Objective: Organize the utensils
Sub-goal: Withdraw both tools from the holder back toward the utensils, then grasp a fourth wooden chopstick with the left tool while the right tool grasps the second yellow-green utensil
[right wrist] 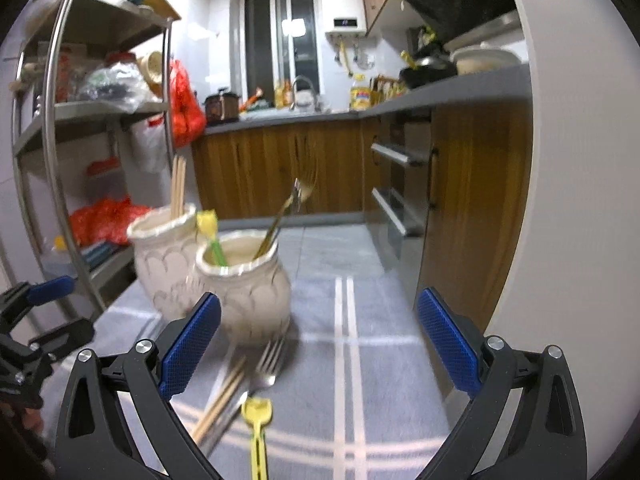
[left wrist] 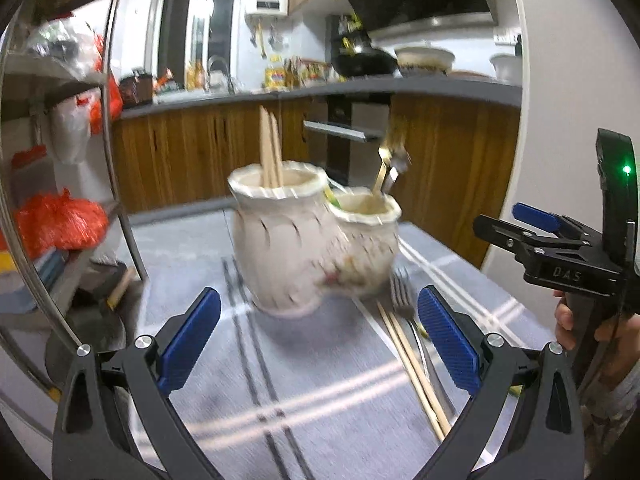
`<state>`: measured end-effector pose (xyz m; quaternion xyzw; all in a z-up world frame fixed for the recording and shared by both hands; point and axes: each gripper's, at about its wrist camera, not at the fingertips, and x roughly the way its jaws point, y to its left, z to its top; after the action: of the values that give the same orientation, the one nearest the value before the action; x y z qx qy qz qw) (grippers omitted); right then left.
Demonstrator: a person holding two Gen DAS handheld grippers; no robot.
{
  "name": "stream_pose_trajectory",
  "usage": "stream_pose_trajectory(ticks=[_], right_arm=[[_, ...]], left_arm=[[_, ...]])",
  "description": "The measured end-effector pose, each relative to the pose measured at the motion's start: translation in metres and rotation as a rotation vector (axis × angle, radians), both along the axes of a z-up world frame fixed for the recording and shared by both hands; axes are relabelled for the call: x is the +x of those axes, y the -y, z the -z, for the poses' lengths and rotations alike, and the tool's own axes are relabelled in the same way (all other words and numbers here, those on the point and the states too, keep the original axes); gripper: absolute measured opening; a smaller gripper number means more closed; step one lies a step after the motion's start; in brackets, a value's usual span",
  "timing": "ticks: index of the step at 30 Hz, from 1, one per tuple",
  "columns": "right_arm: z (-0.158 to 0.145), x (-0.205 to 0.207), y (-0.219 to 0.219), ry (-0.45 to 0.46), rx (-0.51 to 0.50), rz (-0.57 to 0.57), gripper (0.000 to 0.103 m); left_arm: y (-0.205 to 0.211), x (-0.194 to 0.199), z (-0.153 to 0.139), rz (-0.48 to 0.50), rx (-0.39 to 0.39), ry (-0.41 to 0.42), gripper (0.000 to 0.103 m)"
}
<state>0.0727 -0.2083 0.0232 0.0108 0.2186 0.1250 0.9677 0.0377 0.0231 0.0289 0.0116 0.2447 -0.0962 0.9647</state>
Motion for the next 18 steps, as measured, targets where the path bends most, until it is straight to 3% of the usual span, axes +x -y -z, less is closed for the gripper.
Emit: stream_pose_trajectory(ticks=[10, 18], right_arm=[[0.030, -0.001, 0.011, -0.175, 0.018, -0.030, 0.098], [0.033, -0.004, 0.007, -0.190, 0.003, -0.069, 0.098]], left_arm=[[0.026, 0.003, 0.041, 0.045, 0.065, -0.245, 0.097], [0.040, 0.007, 0.059, 0.036, 0.147, -0.336, 0.092]])
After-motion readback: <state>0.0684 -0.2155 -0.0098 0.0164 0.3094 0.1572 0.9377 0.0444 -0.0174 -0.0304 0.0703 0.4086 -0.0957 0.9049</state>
